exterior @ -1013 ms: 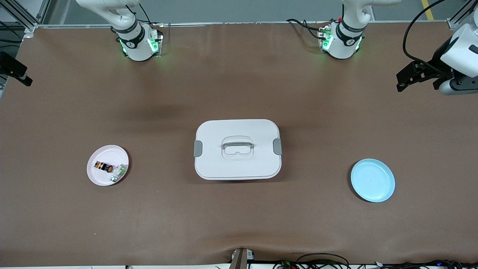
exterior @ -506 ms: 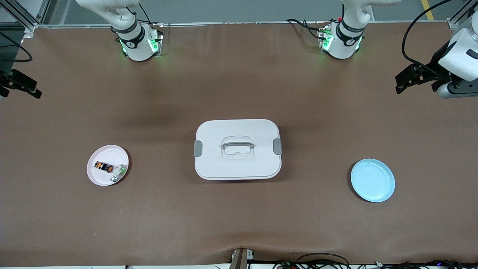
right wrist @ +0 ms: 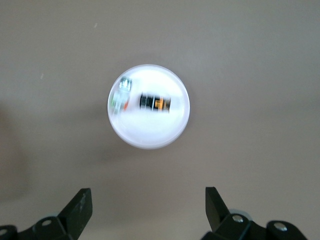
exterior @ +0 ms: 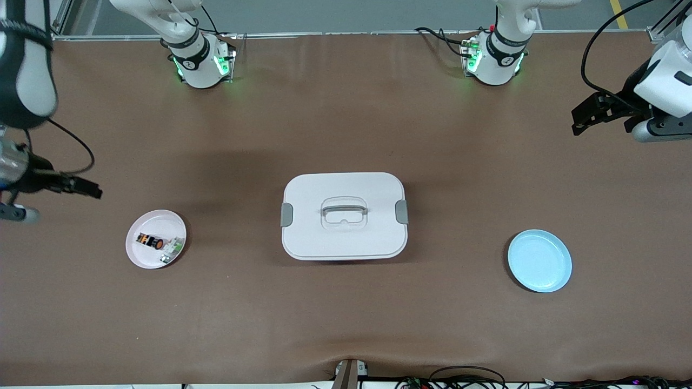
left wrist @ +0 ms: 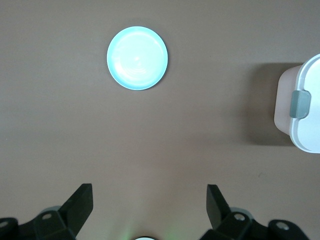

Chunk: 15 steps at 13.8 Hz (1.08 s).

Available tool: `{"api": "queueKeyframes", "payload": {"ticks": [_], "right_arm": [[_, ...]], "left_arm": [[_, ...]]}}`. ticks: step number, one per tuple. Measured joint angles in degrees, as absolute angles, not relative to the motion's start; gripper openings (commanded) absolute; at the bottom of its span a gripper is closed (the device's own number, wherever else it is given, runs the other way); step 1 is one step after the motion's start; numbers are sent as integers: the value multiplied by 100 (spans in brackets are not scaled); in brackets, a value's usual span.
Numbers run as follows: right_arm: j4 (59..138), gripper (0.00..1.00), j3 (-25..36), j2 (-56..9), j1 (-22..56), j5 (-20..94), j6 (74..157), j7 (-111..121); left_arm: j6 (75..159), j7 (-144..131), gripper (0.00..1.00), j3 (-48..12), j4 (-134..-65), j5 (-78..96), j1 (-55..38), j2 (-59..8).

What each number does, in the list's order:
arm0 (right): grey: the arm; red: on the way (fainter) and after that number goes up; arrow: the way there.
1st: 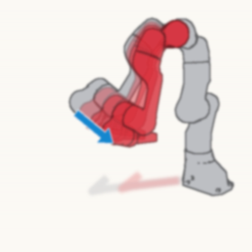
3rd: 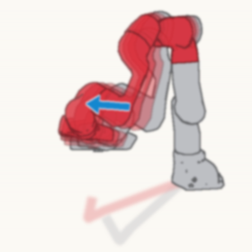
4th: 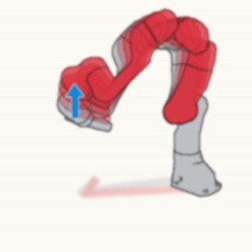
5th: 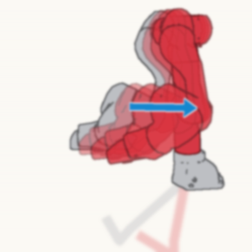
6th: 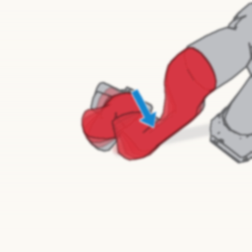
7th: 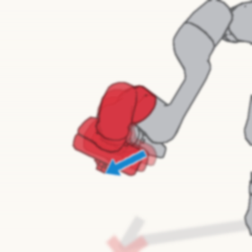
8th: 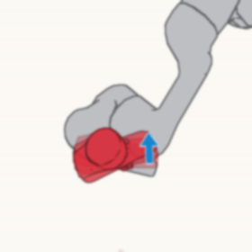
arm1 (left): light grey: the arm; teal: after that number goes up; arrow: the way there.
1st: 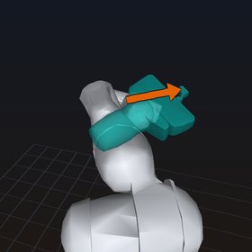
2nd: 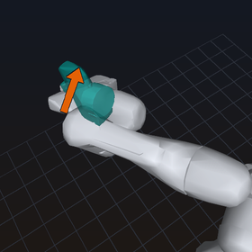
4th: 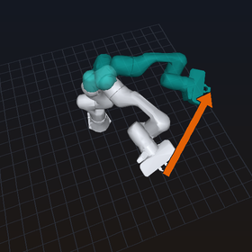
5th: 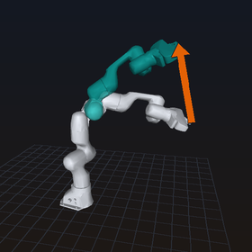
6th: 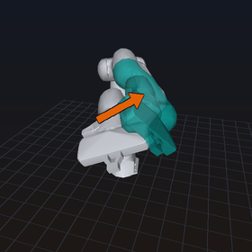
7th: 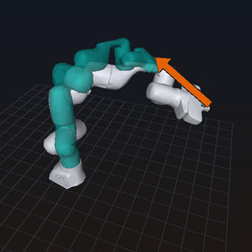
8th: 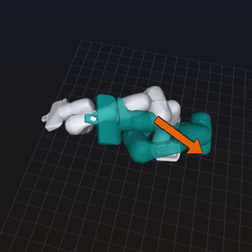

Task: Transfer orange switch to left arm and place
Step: 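Reach the right gripper down to the orange switch on the white plate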

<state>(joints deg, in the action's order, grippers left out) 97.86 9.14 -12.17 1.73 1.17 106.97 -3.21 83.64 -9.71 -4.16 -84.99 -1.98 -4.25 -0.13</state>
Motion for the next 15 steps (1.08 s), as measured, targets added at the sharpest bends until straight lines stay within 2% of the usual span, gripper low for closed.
{"api": "queueKeyframes", "payload": {"ticks": [4, 9, 15], "right_arm": [[10042, 100, 941, -1928, 68, 259, 11736, -460], [10049, 100, 950, -2784, -18, 804, 12303, -461], [10030, 100, 946, -3364, -27, 1086, 12940, -480]], "left_arm": [[8396, -971, 100, -422, -8493, -194, -436, -13], [8425, -971, 100, -422, -8495, -194, -435, -22], [8444, -971, 100, -422, -8495, -194, -434, -31]]}}
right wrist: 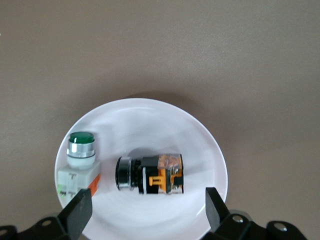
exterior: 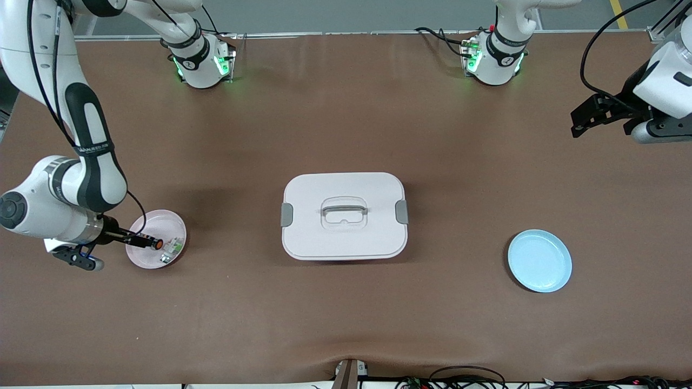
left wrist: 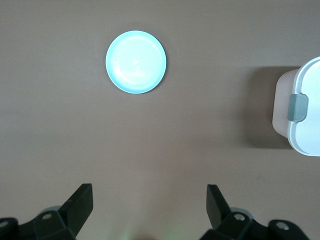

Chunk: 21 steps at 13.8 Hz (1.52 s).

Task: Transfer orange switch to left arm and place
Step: 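Reach the right gripper down to the orange switch on the white plate, then close the right gripper on the orange switch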

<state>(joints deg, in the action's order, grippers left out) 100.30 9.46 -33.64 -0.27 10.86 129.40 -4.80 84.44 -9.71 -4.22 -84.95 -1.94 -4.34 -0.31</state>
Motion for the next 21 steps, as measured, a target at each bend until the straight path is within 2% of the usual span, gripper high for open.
{"api": "queueKeyframes", "payload": {"ticks": [9, 20, 21], "right_arm": [[10019, 100, 931, -3813, 53, 1093, 13485, -505], [10177, 100, 931, -3939, 67, 1098, 13473, -510], [10178, 87, 931, -3938, 68, 1098, 13472, -510]], "left_arm": [[8506, -971, 100, -422, -8498, -194, -434, -78], [8512, -971, 100, -422, -8519, -193, -434, -86], [8512, -971, 100, -422, -8519, -193, -435, -86]]}}
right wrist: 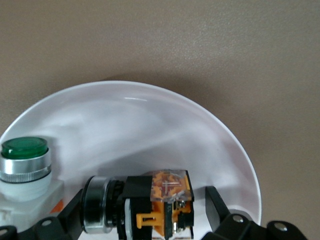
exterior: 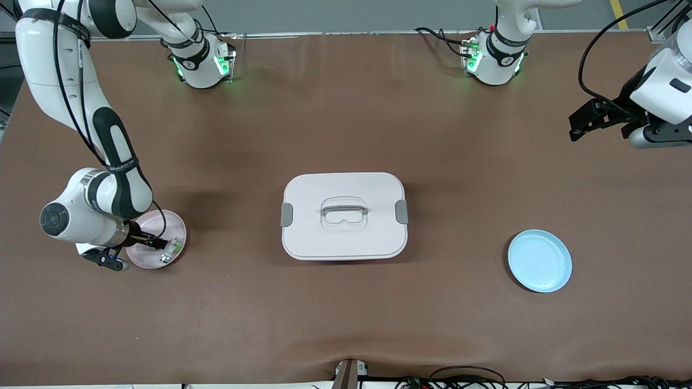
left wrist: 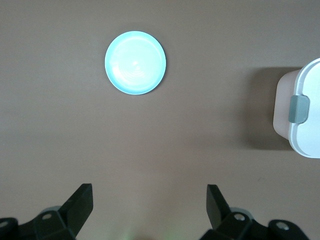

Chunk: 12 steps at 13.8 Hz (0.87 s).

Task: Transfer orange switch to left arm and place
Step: 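Close the right gripper on the orange switch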

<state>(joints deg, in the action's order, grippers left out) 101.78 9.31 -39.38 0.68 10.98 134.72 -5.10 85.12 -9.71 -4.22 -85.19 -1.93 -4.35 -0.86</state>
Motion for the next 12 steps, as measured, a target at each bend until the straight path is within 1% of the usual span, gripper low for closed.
{"api": "queueKeyframes", "payload": {"ticks": [1, 2, 4, 5, 7, 8, 12], "right_arm": [[10178, 75, 931, -3938, 68, 1098, 13468, -509], [10176, 65, 931, -3928, 68, 1098, 13458, -510], [10162, 48, 932, -3869, 69, 1098, 13337, -509], [10166, 42, 933, -3864, 69, 1098, 13273, -509], [10166, 34, 934, -3865, 69, 1096, 13236, -505], [10157, 32, 935, -3861, 69, 1091, 13170, -500], [10100, 32, 962, -3783, 50, 895, 12847, 92]], "left_arm": [[8512, -971, 100, -423, -8519, -193, -435, -86], [8512, -971, 100, -423, -8519, -193, -435, -86], [8512, -971, 100, -424, -8519, -193, -435, -86], [8512, -971, 100, -425, -8520, -193, -436, -86], [8512, -971, 100, -427, -8519, -193, -436, -86], [8512, -971, 100, -427, -8522, -193, -436, -85], [8512, -971, 100, -431, -8548, -193, -442, -86]]}}
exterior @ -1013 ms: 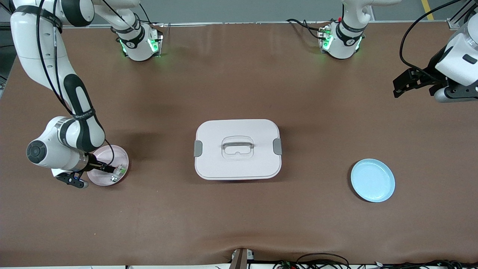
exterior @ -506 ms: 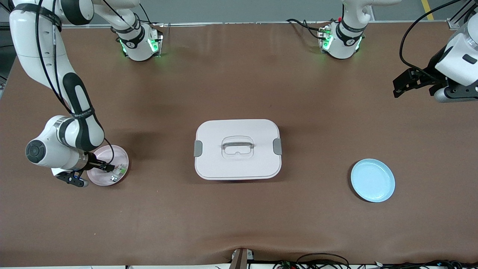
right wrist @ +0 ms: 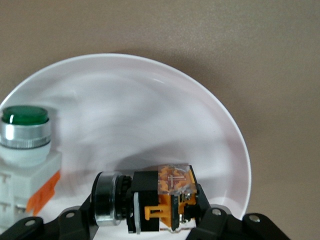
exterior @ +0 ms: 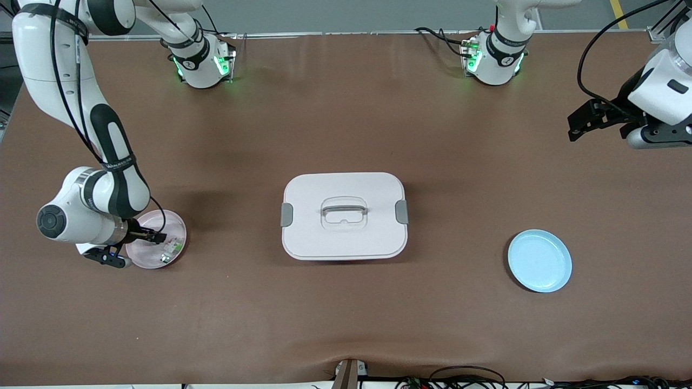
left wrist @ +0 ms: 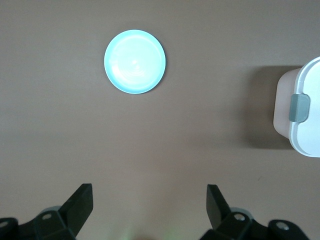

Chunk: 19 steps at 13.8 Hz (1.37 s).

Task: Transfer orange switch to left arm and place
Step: 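Close the right gripper on the orange switch, then lift the switch with the right gripper while the left gripper moves out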

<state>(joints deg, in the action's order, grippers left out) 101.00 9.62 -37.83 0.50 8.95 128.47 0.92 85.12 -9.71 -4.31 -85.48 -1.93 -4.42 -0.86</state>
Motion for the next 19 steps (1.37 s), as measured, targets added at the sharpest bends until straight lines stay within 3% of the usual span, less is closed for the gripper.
{"api": "queueKeyframes", "payload": {"ticks": [4, 10, 19], "right_arm": [[10006, 32, 991, -3333, -120, 873, 12145, 1788], [9829, 32, 787, -2346, 66, 873, 11076, 2344], [9790, 27, 366, -1422, 447, 1232, 11126, 4676]], "left_arm": [[8512, -971, 100, -445, -8561, -193, -454, -86], [8512, -971, 100, -451, -8570, -193, -465, -90], [8512, -971, 100, -462, -8569, -193, -470, -89]]}}
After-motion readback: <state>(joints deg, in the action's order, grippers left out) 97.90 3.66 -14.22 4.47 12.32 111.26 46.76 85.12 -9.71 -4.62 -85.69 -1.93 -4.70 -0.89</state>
